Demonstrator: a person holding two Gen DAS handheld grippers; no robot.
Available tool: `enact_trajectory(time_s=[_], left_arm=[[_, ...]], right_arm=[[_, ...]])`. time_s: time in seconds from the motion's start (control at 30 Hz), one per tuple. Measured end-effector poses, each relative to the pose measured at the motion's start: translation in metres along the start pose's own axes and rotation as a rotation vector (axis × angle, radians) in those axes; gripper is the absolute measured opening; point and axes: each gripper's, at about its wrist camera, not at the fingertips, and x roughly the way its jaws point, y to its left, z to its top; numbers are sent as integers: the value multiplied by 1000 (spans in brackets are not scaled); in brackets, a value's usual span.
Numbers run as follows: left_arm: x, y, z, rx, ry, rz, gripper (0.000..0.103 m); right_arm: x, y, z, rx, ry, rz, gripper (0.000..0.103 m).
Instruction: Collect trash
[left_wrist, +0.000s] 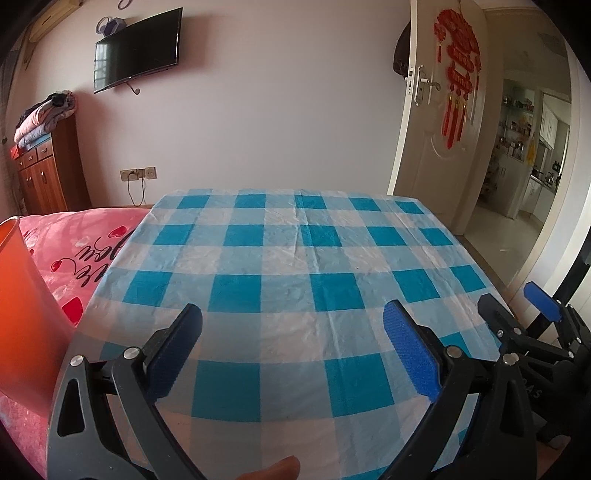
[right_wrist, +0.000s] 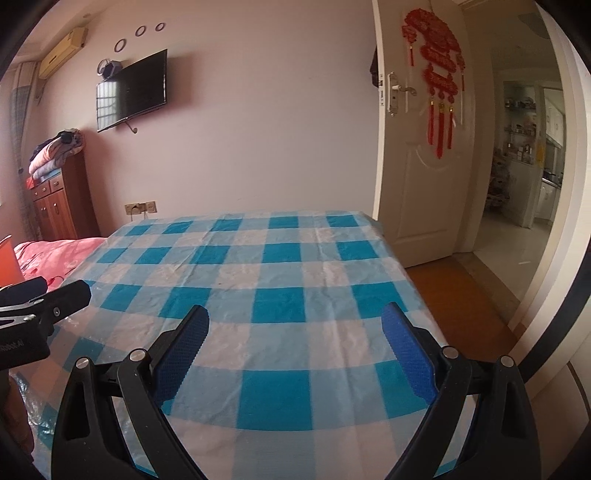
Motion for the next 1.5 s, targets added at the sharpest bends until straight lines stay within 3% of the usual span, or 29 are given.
enact_trajectory(time_s=[0.6, 1.5], left_arm=[[7, -28, 1, 17, -5, 47, 99], [19, -34, -2, 10, 21, 53, 99]], right_arm=[[-7, -18, -1, 13, -37, -4, 93], [-6, -25, -2, 26, -23, 17, 93]])
